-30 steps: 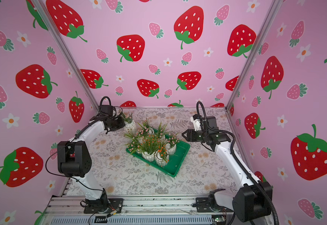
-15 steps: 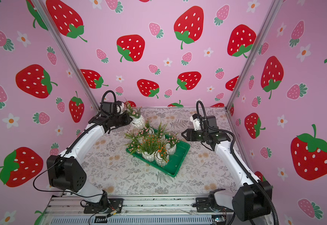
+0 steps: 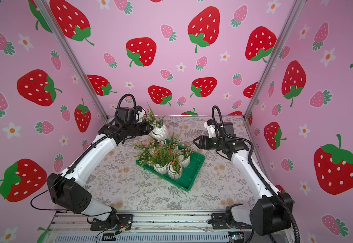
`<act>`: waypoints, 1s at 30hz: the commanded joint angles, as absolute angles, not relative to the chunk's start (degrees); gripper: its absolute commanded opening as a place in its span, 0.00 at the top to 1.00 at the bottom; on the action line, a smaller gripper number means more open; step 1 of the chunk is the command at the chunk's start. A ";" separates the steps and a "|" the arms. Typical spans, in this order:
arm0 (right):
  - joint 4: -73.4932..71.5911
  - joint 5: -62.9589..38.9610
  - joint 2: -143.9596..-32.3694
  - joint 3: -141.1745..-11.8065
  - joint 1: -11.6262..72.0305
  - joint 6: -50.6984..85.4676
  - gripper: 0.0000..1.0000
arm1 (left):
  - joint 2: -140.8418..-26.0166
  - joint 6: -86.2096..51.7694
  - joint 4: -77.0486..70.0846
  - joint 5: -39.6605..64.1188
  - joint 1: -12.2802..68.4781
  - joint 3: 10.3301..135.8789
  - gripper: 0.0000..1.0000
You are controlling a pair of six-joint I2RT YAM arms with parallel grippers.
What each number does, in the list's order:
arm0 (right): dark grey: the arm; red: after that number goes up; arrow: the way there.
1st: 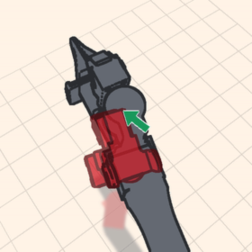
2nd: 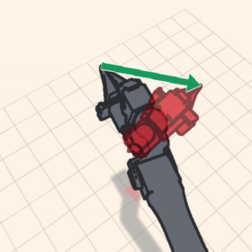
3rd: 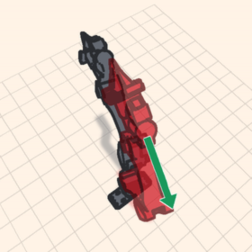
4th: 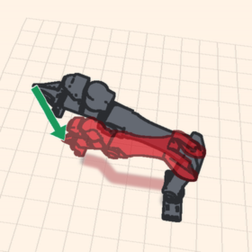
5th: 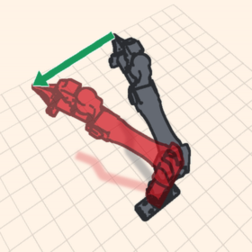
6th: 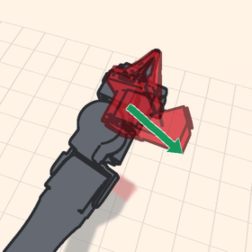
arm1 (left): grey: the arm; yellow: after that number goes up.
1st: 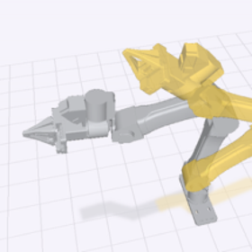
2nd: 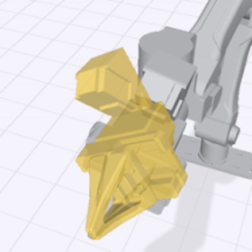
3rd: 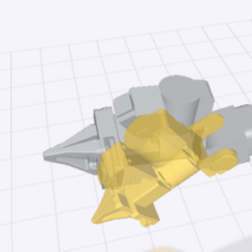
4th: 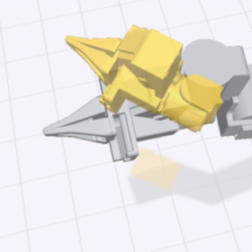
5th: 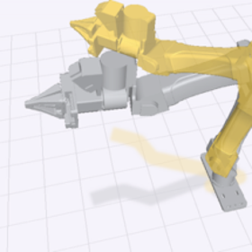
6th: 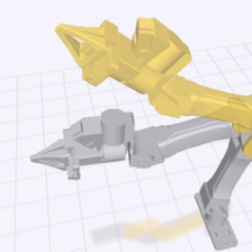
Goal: Put the potted gypsophila into the storage box
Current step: Pick up the baby's breath potted plant from the center of the board.
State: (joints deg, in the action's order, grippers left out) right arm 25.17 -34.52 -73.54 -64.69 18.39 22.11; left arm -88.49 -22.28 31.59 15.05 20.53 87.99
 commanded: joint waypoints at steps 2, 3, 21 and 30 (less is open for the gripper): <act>23.58 -36.04 -73.30 -67.18 18.97 23.84 0.39 | -88.81 -23.55 29.97 17.11 23.11 93.39 1.00; 23.28 -36.33 -73.17 -67.32 19.18 24.28 0.39 | -89.02 -23.63 30.05 17.22 23.53 93.95 1.00; 21.20 -39.82 -74.66 -71.46 20.34 33.06 0.31 | -95.59 -23.28 36.37 18.34 30.12 104.11 1.00; 35.11 -18.67 -74.30 -80.19 28.38 23.17 0.46 | -99.40 -22.50 40.43 15.35 32.44 109.69 1.00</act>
State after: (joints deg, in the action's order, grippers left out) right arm 28.73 -28.27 -74.81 -77.32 26.33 27.53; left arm -99.83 -22.74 41.04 16.05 32.01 106.04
